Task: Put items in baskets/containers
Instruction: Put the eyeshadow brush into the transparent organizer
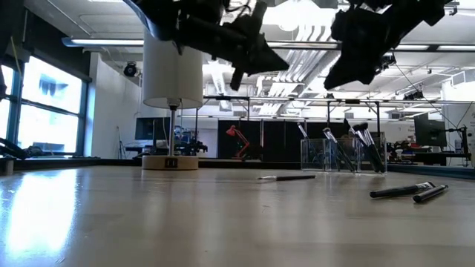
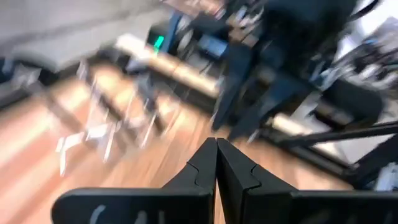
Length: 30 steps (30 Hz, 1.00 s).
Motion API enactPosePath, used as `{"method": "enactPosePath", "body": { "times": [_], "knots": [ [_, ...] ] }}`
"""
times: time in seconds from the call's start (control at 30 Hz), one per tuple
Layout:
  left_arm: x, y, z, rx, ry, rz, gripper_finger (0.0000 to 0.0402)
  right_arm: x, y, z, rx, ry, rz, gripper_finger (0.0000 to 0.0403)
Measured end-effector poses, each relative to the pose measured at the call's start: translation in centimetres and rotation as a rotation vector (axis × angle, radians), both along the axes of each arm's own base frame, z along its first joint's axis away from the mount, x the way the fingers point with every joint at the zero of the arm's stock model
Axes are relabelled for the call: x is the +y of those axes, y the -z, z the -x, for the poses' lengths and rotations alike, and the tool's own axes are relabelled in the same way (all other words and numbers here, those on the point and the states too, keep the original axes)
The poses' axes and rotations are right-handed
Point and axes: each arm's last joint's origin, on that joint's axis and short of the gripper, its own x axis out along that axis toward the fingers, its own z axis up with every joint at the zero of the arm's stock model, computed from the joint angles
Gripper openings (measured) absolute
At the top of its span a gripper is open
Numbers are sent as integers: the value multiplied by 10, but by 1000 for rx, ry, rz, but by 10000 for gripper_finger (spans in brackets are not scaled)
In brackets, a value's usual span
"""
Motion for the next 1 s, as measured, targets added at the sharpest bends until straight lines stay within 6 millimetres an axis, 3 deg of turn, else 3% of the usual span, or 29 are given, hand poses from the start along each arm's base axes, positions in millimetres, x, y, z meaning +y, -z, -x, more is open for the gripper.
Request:
{"method": "enactPosePath", "body": {
  "times": [0.13,0.33,0.47,0.57,0.87,1.0],
  "knots": [
    [-16,-3,-3,253,-76,43,0,0,3,2,38,3,-11,47],
    [-38,-26,7,644,-164,71,0,1,5,4,63,-3,-10,22],
    [-41,-21,12,760,-154,155,3,1,5,4,64,-3,-10,10],
    [-43,-23,11,743,-107,194,16,1,5,4,68,-9,-4,3],
    [-53,19,-10,841,-49,205,99,1,5,4,70,-12,-8,2],
    [-57,48,-17,933,-23,179,127,1,5,4,70,-11,-9,3]
  ]
}}
